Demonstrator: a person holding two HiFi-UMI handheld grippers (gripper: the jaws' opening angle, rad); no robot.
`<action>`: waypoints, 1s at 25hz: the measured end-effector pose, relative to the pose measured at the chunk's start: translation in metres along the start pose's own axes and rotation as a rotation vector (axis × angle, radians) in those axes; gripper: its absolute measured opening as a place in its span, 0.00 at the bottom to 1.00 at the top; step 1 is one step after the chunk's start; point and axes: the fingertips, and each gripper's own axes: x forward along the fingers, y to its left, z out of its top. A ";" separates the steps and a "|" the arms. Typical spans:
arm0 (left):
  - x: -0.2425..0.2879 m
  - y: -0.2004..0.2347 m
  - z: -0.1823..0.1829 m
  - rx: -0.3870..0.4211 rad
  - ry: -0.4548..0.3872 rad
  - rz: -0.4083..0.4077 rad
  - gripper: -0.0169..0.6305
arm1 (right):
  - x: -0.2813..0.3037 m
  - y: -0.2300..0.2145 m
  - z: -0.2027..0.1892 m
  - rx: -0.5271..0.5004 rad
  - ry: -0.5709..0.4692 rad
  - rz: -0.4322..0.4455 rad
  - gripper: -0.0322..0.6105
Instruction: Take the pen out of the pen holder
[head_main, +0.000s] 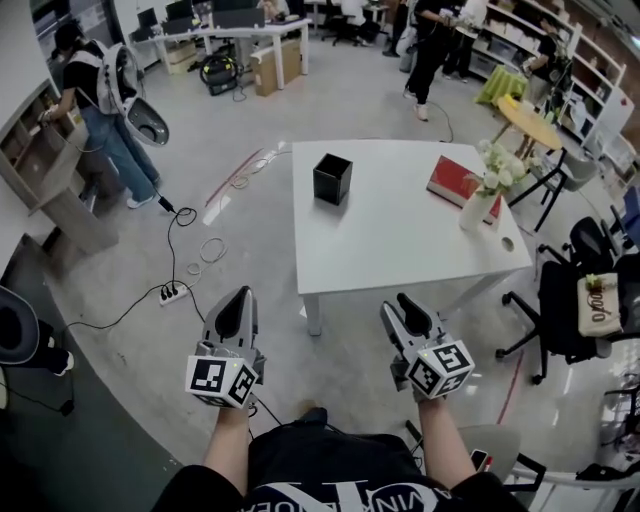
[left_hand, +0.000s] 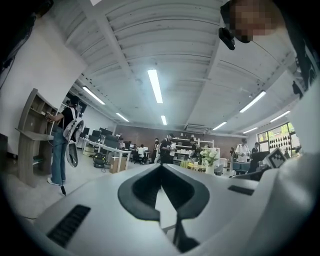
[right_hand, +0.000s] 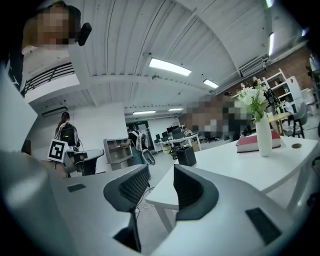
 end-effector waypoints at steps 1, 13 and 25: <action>0.003 0.002 -0.001 -0.006 0.001 -0.007 0.01 | 0.003 0.000 0.000 -0.001 0.000 -0.006 0.31; 0.011 0.036 -0.024 -0.070 0.044 -0.045 0.01 | 0.025 0.009 -0.008 -0.004 0.021 -0.071 0.32; 0.018 0.049 -0.037 -0.111 0.061 -0.055 0.01 | 0.045 0.014 -0.010 -0.040 0.049 -0.067 0.32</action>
